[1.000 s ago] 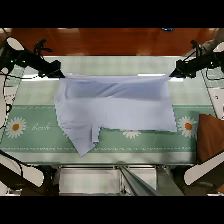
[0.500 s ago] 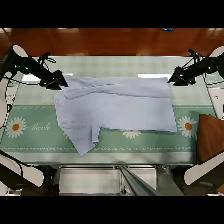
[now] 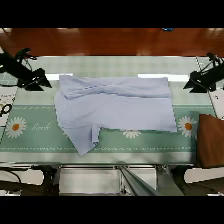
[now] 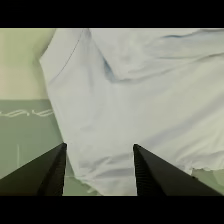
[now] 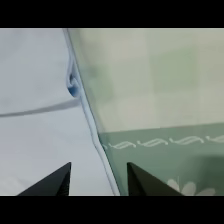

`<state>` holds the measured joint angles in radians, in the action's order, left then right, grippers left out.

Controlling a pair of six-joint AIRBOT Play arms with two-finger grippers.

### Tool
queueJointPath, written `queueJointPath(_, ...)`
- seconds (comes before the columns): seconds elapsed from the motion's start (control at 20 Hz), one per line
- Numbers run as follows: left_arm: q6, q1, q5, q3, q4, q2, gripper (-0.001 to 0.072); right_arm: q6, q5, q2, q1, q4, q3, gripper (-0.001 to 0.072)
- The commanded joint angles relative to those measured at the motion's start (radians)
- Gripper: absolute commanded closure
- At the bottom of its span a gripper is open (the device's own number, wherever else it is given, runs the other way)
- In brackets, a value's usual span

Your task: Fold the shirts.

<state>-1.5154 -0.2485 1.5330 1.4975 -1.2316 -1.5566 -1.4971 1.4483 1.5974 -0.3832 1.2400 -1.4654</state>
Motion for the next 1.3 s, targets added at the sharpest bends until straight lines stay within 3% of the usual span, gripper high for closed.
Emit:
queueJointPath(0.0,0.05,-0.123,-0.132,-0.341,0.089,0.233,0.02,0.068,-0.178,-0.249,-0.068,-0.074,0.376,0.03)
queueJointPath(0.2,0.201,-0.377,-0.252,-0.804,0.437,0.449,0.02,0.137,-0.312,-0.53,-0.162,-0.208,0.794,0.0301)
queueJointPath(0.25,0.22,-0.421,-0.261,-0.876,0.487,0.475,0.02,0.153,-0.315,-0.581,-0.174,-0.23,0.856,0.0301)
queueJointPath(0.35,0.222,-0.451,-0.263,-0.966,0.438,0.507,0.02,0.157,-0.294,-0.651,-0.175,-0.243,0.917,0.0301)
queueJointPath(0.55,0.244,-0.412,-0.253,-1.057,0.409,0.509,0.02,0.157,-0.241,-0.723,-0.175,-0.245,0.929,0.0301)
queueJointPath(0.8,0.221,-0.225,-0.309,-1.088,0.408,0.508,0.0202,0.156,-0.212,-0.743,-0.175,-0.253,0.929,0.0301)
queueJointPath(0.95,0.22,-0.202,-0.37,-1.081,0.401,0.508,0.0202,0.151,-0.197,-0.743,-0.175,-0.255,0.929,0.0301)
queueJointPath(1.25,0.109,-0.117,-0.418,-1.081,0.401,0.442,0.0203,0.17,-0.195,-0.743,-0.175,-0.325,0.929,0.0301)
